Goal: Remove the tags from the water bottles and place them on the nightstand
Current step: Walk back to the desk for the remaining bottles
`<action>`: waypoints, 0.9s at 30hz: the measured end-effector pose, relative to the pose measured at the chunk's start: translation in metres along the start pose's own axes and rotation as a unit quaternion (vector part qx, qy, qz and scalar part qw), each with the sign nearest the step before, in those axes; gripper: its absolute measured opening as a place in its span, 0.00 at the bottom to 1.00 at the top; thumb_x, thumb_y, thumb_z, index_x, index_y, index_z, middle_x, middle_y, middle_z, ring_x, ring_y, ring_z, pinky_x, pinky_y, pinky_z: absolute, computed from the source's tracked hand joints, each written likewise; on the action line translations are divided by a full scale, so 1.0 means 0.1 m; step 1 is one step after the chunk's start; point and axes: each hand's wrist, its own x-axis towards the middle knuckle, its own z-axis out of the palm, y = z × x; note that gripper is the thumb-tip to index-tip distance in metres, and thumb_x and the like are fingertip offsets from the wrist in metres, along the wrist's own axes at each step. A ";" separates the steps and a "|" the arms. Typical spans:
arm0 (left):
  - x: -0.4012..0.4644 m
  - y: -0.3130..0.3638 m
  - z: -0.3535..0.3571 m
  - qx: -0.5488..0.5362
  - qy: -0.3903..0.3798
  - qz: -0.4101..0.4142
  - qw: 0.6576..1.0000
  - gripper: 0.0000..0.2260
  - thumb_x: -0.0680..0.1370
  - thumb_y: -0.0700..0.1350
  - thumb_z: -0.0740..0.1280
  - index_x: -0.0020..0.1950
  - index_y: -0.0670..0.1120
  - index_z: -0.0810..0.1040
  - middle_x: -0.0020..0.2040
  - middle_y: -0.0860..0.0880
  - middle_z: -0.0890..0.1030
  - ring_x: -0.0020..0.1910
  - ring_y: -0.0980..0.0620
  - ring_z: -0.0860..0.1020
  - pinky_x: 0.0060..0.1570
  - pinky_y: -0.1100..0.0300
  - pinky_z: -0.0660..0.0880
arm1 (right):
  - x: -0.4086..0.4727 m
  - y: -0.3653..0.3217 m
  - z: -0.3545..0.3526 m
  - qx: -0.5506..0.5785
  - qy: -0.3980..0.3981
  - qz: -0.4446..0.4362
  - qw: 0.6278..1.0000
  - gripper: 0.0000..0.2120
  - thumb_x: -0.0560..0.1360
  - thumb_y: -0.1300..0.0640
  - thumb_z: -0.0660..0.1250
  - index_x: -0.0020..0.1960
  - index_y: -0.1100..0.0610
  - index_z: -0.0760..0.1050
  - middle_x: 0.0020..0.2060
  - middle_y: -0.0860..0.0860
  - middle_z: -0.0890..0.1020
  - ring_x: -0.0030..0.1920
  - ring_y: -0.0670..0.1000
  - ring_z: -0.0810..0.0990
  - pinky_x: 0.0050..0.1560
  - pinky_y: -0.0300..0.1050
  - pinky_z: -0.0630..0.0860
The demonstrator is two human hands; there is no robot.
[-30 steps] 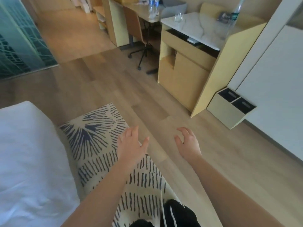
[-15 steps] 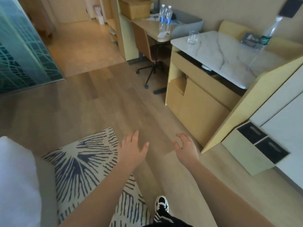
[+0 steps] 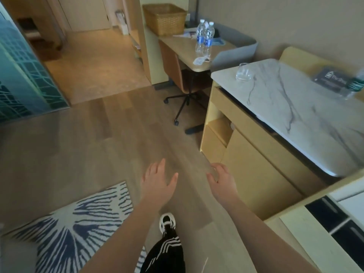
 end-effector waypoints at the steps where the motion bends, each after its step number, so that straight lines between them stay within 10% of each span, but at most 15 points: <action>1: 0.23 -0.01 0.03 -0.003 0.002 -0.004 1.000 0.31 0.78 0.64 0.55 0.78 0.50 0.56 0.77 0.48 0.62 0.76 0.47 0.59 0.72 0.47 0.54 | 0.23 -0.01 0.04 -0.002 0.000 0.000 1.000 0.17 0.79 0.53 0.61 0.66 0.55 0.71 0.66 0.52 0.72 0.65 0.53 0.71 0.60 0.41 0.66; 27: 6.90 0.32 -0.53 -0.042 0.038 0.085 0.995 0.31 0.79 0.62 0.56 0.78 0.49 0.56 0.77 0.47 0.61 0.76 0.49 0.57 0.73 0.44 0.54 | 6.84 -1.30 0.37 0.013 0.121 -0.004 0.993 0.19 0.79 0.49 0.62 0.67 0.53 0.71 0.66 0.51 0.72 0.64 0.51 0.72 0.59 0.40 0.64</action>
